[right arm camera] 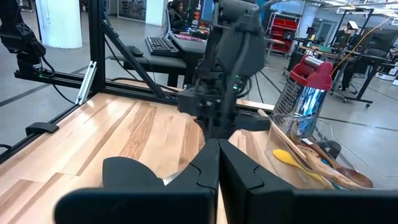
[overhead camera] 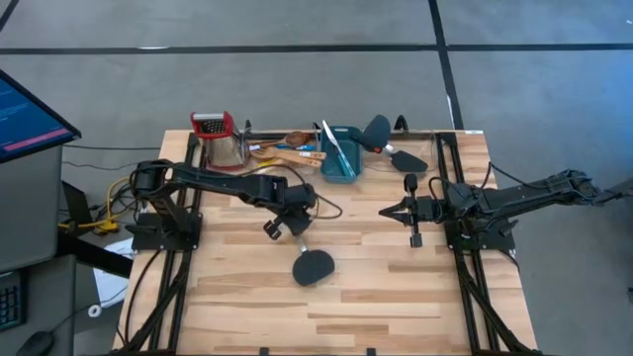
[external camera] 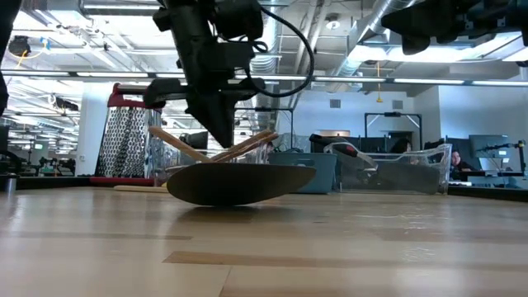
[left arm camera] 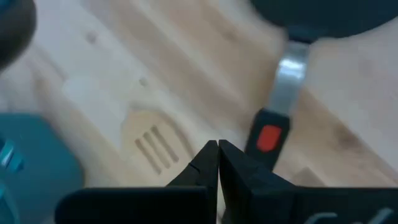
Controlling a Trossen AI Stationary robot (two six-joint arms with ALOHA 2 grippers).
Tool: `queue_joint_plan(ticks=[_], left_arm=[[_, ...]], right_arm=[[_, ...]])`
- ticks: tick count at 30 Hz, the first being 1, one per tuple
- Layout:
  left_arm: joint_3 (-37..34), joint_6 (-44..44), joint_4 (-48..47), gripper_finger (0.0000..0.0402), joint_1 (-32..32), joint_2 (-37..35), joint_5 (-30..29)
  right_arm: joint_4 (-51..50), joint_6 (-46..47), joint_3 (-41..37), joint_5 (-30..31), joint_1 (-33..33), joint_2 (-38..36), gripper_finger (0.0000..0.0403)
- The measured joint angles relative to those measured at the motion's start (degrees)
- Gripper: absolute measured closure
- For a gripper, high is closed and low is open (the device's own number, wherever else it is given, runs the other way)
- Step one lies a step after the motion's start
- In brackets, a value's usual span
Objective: Pick & Place Kitchen Items
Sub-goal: Put the black spatula into the right transparent bin
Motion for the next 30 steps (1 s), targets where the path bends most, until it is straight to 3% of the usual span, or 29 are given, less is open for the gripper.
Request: queue_joint_plan(ticks=[17,30], left_arm=[[-2.44,-5.61,1.16,0.0391,-0.85,-0.38,-0.89],[-4.17,-5.64,1.88,0.0269,-0.89,-0.38,1.29]], right_arm=[[0.0,-0.02,0.0,0.13,0.04,0.0,0.0403],[0.0,-0.02,0.0,0.13,0.04,0.0,0.0403]])
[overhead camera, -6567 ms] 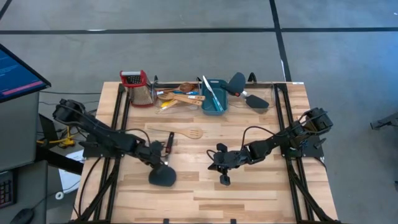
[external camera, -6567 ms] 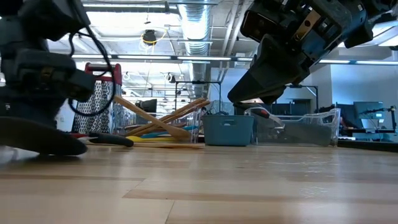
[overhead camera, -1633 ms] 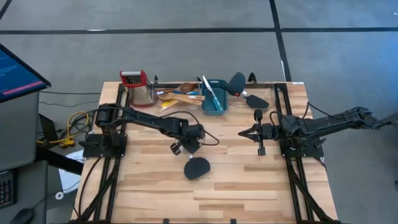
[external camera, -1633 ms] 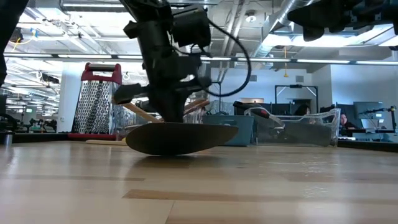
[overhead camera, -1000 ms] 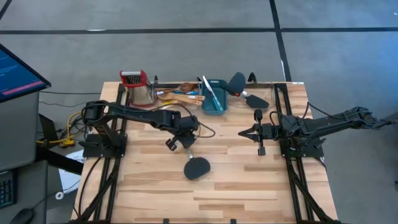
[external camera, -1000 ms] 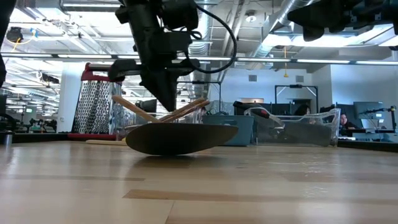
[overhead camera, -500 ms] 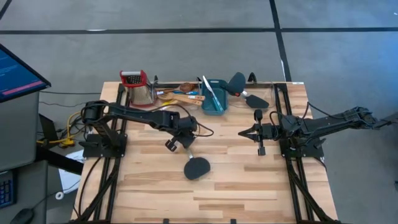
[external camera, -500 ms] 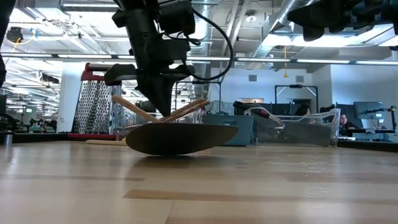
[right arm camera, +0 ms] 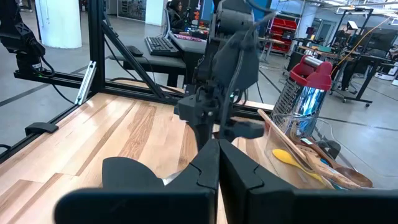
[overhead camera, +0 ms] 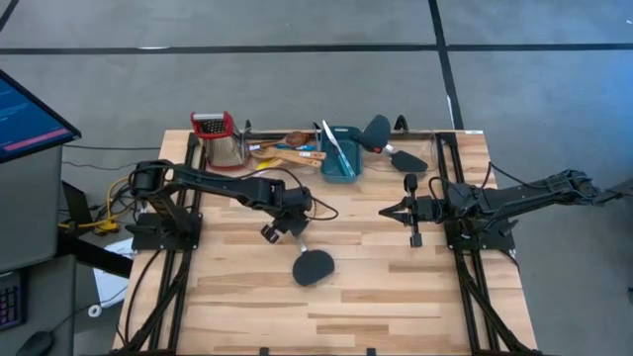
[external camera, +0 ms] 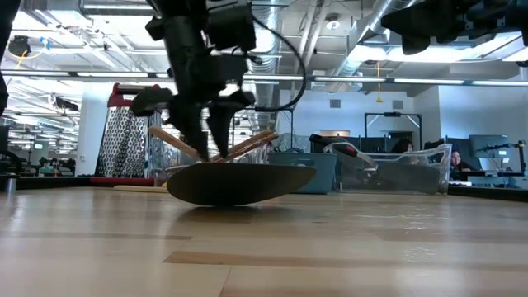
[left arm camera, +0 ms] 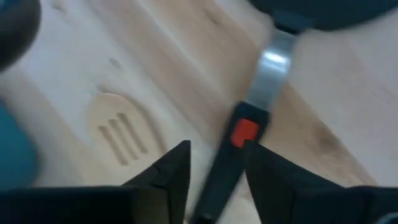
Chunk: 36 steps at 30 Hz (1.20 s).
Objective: Pick & Place Kitchen Items
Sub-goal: Put the black spatula into the right transparent bin
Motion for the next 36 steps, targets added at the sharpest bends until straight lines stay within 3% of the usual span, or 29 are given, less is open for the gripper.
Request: queue_joint_plan(ticks=[6,9,13,22,36], left_arm=[[-5.56,3.13,1.65,0.0231,0.01,0.04,1.31],[-7.59,4.88,7.16,0.0227,0.41,0.04,0.12],[-8.14,4.73,12.24,0.0229,1.59,0.07,0.0],[-8.11,-0.17,12.12,0.0249,4.28,0.57,5.75],[-7.76,-0.34,13.33,0.0255,2.4,7.26,4.8]], right_arm=[[0.0,-0.04,0.0,-0.02,-0.02,0.0,0.0403],[0.0,-0.07,0.0,0.0,-0.02,0.0,0.0403],[0.02,-0.07,0.0,0.0,-0.02,0.0,0.0403],[0.02,-0.8,0.0,-0.01,-0.02,0.0,0.0403],[0.02,-1.61,0.0,0.0,-0.02,0.02,0.0403]])
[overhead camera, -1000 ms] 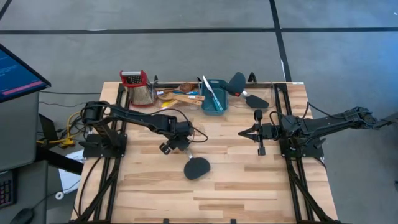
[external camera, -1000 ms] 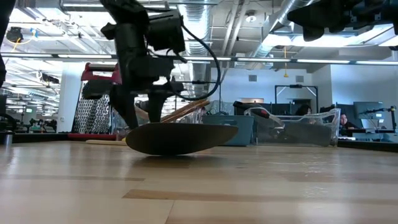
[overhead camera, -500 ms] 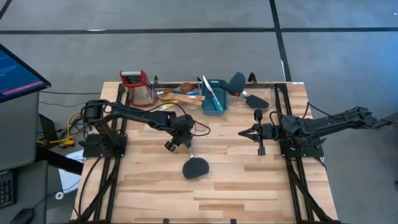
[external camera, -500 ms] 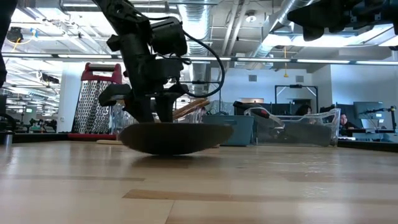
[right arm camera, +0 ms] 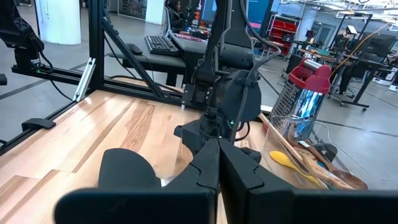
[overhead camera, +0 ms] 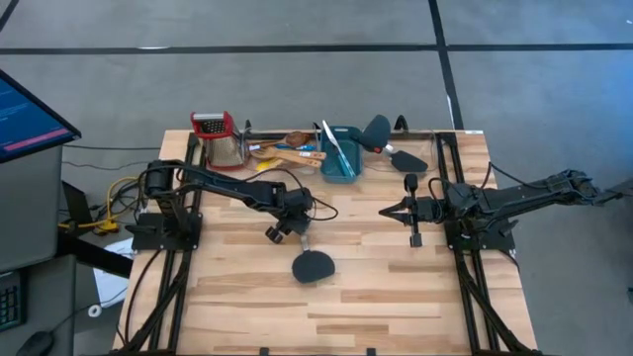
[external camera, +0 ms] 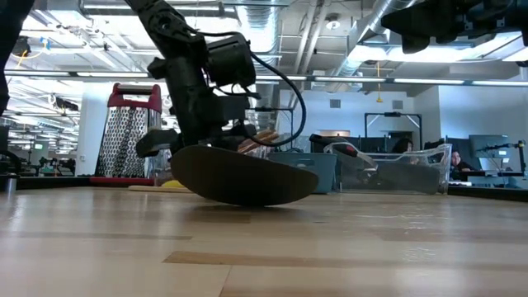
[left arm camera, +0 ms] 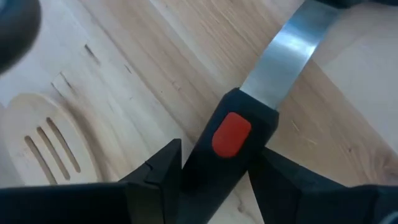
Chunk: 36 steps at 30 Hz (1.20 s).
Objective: Pick & Place Kitchen Items
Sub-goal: Put the black spatula into the right transparent bin
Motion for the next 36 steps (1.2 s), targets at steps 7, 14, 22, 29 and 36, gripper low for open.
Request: queue_joint_plan(ticks=[7,14,22,29,36], left_arm=[[-0.06,-9.49,-0.97,0.0262,-1.59,-0.09,0.67],[-0.2,-13.34,-1.55,0.0275,-3.31,-0.09,1.19],[-0.5,-21.1,-2.52,0.0294,-3.76,-1.87,4.11],[-0.92,-29.39,-3.82,0.0303,-4.51,-7.29,5.11],[-0.68,-31.74,-2.84,0.0354,-4.96,-14.73,3.36]], right_arm=[[-0.02,0.01,0.0,0.0,0.0,0.0,0.0403],[-0.02,0.03,0.02,0.0,0.0,0.0,0.0403],[0.0,0.15,0.0,0.0,0.0,-0.02,0.0403],[0.02,0.15,0.01,0.0,0.0,-0.02,0.0403],[0.26,0.16,0.01,0.0,0.02,-0.02,0.0403]])
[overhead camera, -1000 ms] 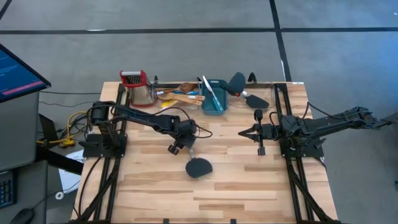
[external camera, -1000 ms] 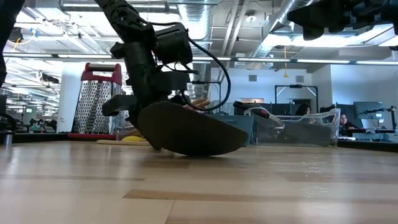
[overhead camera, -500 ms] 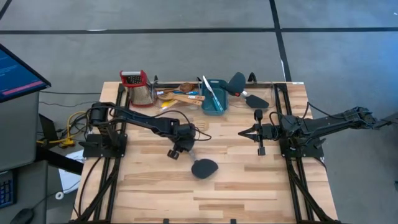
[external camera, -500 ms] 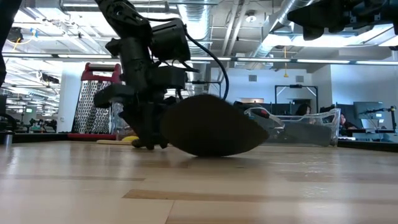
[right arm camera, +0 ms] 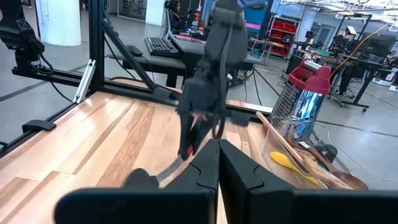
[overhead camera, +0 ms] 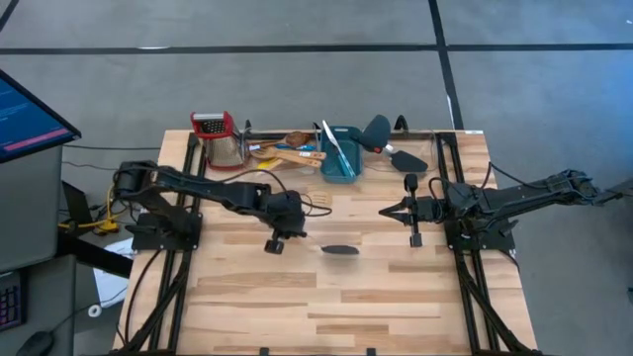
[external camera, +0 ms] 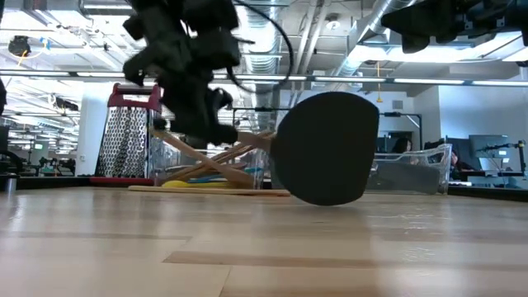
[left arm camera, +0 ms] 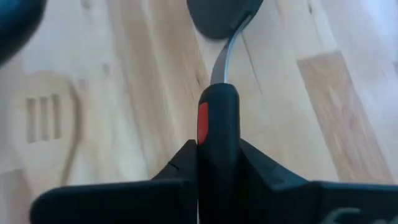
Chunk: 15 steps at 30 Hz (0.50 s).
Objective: Pick & Place Kitchen Items
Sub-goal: Put the black spatula into the right transparent bin
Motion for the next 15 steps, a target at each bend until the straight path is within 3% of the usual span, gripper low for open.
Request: queue_joint_plan(ticks=[3,9,15], left_arm=[[-0.1,-2.56,-0.15,0.0371,0.02,-2.45,-2.03],[-0.11,-4.2,0.17,0.0367,0.04,-5.24,-2.87],[-0.11,-4.18,0.27,0.0372,0.07,-9.3,-11.21]], right_arm=[[0.25,0.73,0.01,0.0,0.0,0.0,0.0403],[0.67,0.9,0.01,-0.02,0.0,0.0,0.0403],[0.78,2.03,0.01,-0.02,0.0,0.0,0.0403]])
